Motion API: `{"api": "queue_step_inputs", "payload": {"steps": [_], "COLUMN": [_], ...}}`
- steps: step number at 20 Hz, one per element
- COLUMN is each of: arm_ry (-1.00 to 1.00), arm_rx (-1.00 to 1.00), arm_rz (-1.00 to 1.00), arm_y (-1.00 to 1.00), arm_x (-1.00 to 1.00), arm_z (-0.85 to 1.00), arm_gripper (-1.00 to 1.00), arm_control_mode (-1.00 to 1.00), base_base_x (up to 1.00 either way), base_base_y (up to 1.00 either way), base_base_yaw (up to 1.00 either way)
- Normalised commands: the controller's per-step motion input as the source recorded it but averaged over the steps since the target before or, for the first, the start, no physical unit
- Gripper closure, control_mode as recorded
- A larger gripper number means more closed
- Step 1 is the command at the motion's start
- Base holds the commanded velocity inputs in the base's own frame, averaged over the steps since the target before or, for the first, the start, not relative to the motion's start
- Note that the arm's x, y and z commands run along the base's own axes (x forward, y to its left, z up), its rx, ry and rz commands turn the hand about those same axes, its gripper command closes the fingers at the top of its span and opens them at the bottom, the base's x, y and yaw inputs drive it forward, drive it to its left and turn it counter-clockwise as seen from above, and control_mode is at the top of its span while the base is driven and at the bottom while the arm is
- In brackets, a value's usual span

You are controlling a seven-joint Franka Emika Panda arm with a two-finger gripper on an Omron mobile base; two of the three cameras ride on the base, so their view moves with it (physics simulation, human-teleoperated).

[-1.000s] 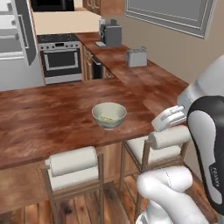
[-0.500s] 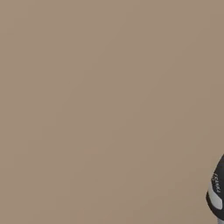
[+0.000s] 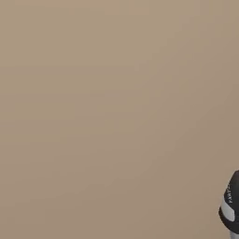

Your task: There is a bowl on the dining counter. Grab a lemon wedge from the fridge and place it in the bowl. Then get the liquor bottle and glass cup from the cabinet and place them next to the bowl.

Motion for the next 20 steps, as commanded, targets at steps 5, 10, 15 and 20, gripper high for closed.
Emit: {"api": "queue_step_inputs", "payload": {"steps": [5,10,15,20], "arm_ry": [0.00,0.00,0.00,0.00], "arm_rx": [0.00,0.00,0.00,0.00], "arm_rz": [0.00,0.00,0.00,0.00], "arm_y": [0.00,0.00,0.00,0.00], "arm_x": [0.00,0.00,0.00,0.00], "arm_z": [0.00,0.00,0.00,0.00], "arm_gripper": [-1.00,-1.00,-1.00,-1.00], "arm_control_mode": [1.00,1.00,1.00,1.00], "base_base_x": [0.13,0.31,0.69,0.95], "base_base_y": [1.00,1.00,1.00,1.00], "base_base_yaw": [0.00,-0.01,-0.08,-0.12]}}
